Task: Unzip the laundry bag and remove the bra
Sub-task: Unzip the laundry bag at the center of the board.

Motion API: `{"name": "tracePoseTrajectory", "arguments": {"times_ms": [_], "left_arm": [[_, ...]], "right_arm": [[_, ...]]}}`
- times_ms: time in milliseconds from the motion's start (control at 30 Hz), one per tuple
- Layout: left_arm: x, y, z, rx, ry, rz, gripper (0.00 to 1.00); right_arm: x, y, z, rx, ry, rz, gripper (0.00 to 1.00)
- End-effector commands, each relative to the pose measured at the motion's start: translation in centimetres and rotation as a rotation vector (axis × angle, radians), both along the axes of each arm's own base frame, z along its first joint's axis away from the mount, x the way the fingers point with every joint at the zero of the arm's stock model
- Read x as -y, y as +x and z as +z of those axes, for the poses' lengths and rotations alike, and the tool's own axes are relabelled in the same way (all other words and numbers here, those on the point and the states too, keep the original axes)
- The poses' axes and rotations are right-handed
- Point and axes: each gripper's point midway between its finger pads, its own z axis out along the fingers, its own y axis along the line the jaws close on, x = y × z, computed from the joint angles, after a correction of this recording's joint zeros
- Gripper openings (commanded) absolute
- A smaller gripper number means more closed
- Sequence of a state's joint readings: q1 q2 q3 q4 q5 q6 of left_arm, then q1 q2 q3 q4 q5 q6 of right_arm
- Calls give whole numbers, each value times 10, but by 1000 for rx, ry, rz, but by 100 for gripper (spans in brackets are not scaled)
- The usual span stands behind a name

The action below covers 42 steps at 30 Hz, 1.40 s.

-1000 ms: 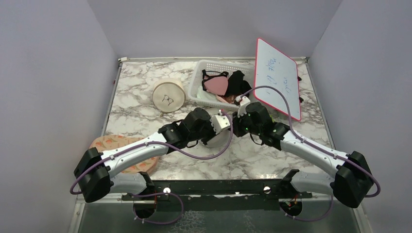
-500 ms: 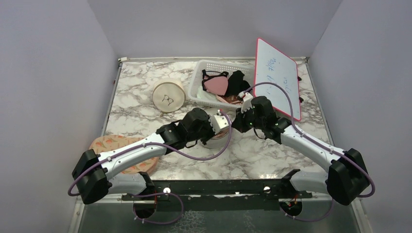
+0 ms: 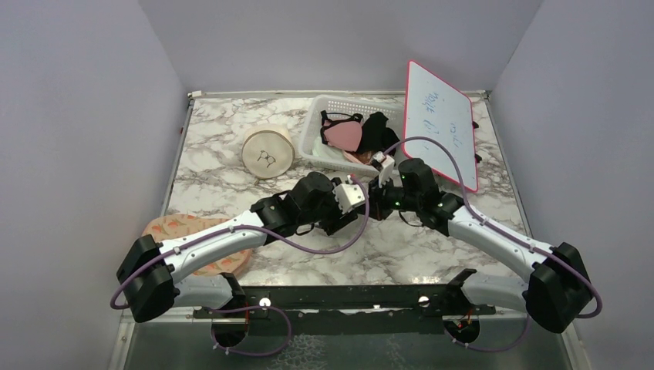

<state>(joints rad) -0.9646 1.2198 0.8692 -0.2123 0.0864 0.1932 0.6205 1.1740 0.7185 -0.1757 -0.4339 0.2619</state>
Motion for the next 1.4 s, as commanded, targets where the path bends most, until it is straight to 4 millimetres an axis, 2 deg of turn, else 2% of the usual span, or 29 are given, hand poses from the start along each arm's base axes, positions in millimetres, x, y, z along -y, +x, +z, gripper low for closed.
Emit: {"name": "tracePoseTrajectory", "arguments": {"times_ms": [0, 200, 333, 533, 900, 1067, 1233, 1367], "left_arm": [[4, -5, -5, -16, 10, -21, 52], [-2, 2, -6, 7, 33, 20, 39], [-2, 1, -5, 9, 31, 19, 21], [-1, 1, -4, 8, 28, 14, 1], [-3, -2, 7, 36, -7, 6, 0], [-5, -2, 15, 59, -29, 14, 0], [-8, 0, 18, 72, -34, 23, 0], [-9, 0, 20, 76, -37, 27, 0]], "right_arm": [[-24, -13, 16, 0, 81, 65, 1], [-31, -18, 17, 4, 77, 79, 1], [-28, -16, 18, 16, 66, 65, 1], [-13, -5, 11, 34, 1, -29, 1], [22, 25, -5, 64, -106, -247, 1], [34, 40, -10, 48, -102, -278, 1], [37, 46, -3, 69, -97, -284, 1], [27, 34, 13, 116, -52, -172, 1]]}}
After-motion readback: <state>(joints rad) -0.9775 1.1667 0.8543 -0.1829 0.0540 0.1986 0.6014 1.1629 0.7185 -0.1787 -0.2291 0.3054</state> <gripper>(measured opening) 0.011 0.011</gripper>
